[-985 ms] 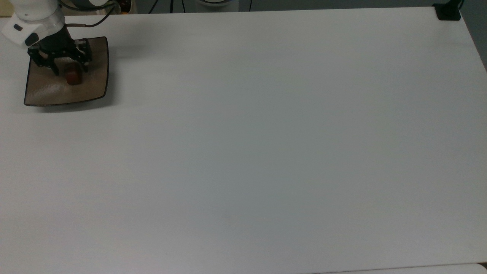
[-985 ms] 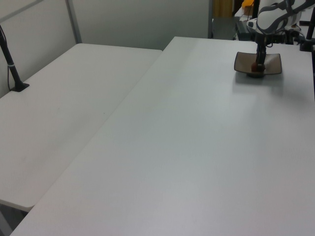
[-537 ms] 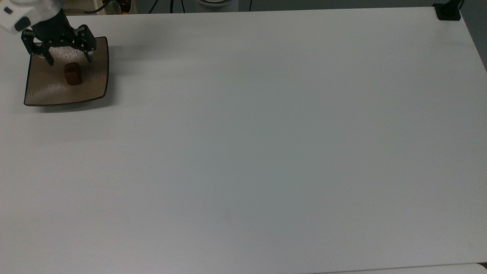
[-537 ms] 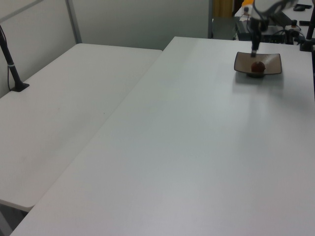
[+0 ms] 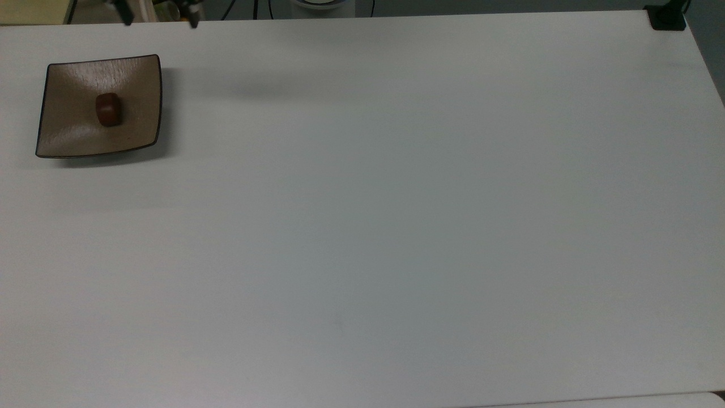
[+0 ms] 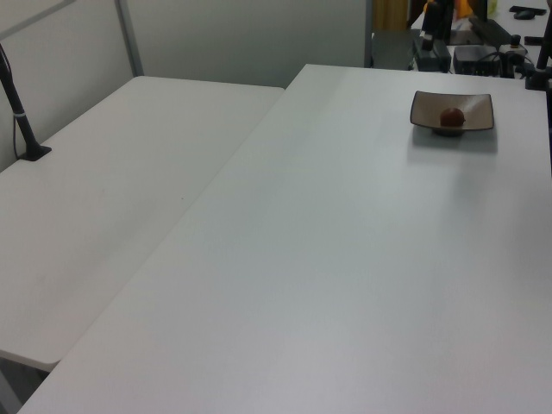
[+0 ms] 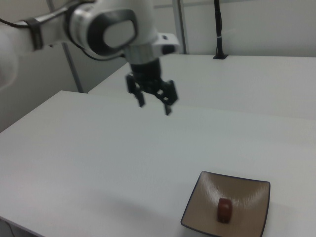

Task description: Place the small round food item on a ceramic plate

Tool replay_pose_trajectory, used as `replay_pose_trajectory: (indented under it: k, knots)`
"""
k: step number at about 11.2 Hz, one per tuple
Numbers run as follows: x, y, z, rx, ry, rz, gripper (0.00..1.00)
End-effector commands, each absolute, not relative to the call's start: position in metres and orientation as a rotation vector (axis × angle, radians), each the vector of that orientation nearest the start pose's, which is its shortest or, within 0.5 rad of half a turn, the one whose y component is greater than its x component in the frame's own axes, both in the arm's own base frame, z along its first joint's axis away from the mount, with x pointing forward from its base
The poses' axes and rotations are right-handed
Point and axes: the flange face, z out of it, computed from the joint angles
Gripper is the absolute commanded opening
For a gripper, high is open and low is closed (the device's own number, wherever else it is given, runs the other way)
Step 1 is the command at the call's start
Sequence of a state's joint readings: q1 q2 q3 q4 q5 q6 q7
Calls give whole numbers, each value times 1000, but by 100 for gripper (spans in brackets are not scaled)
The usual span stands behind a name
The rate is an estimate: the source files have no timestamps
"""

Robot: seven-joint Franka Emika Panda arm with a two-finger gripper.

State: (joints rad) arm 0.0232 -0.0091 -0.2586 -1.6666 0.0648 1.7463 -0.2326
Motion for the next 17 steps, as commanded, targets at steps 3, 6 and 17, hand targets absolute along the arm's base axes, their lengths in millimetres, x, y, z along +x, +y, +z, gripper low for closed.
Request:
replay_pose_trajectory:
  k: [3, 6, 17]
  knots:
    - [541, -8, 623, -3049, -80, -106, 100]
    - [544, 43, 614, -3047, -186, -86, 100]
    - [565, 66, 591, -3016, -564, -149, 100]
